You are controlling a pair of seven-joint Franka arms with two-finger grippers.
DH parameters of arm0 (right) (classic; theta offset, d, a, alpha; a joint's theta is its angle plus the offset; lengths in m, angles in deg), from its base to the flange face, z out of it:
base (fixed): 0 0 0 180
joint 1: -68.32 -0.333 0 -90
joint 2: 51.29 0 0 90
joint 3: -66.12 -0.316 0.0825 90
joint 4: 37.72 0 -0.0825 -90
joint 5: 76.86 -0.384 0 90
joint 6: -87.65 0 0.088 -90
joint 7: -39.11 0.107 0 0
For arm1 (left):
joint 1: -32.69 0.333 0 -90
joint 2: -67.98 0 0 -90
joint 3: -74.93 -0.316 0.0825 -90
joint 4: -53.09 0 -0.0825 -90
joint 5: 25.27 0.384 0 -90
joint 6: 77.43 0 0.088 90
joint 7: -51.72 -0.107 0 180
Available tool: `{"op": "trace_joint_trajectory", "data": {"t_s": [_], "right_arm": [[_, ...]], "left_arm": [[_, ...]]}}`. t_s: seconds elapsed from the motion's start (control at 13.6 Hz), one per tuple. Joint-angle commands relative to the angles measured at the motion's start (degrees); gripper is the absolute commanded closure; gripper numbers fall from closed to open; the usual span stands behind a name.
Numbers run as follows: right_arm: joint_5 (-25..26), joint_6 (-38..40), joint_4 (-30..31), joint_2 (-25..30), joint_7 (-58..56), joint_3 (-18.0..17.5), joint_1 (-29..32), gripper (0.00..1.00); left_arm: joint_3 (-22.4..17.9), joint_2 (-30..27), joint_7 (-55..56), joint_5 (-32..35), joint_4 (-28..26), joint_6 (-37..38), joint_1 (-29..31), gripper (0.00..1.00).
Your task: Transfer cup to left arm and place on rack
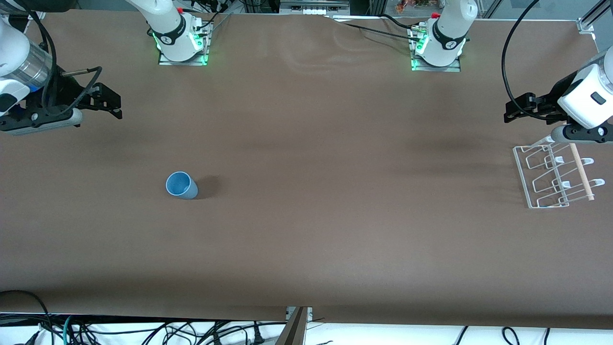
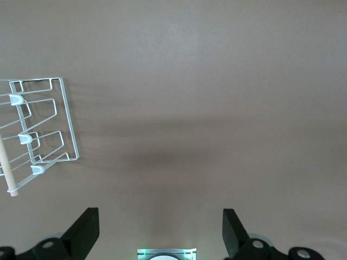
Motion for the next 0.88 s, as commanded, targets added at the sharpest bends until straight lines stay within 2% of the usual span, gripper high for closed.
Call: {"op": "trace_joint_trajectory", "data": {"t_s": [0.0,0.59,0.81], "right_arm": [[0.6,-0.2,0.8,0.5,0.2,-0.8,0.5,0.0],[0.7,-3.0,4.2,0.8,0.3,-0.7,0.5,0.0],[0.8,-9.9,10.2,0.7,0.2,-0.6,0.5,0.0]], "left_arm": [[0.0,0.8,0.5,0.3,1.8,0.9,-0.3,0.0],[0.0,0.8,0.5,0.3,1.9,0.9,-0.3,0.0],[0.0,0.8,0.5,0.3,1.9,0.9,-0.3,0.0]]}}
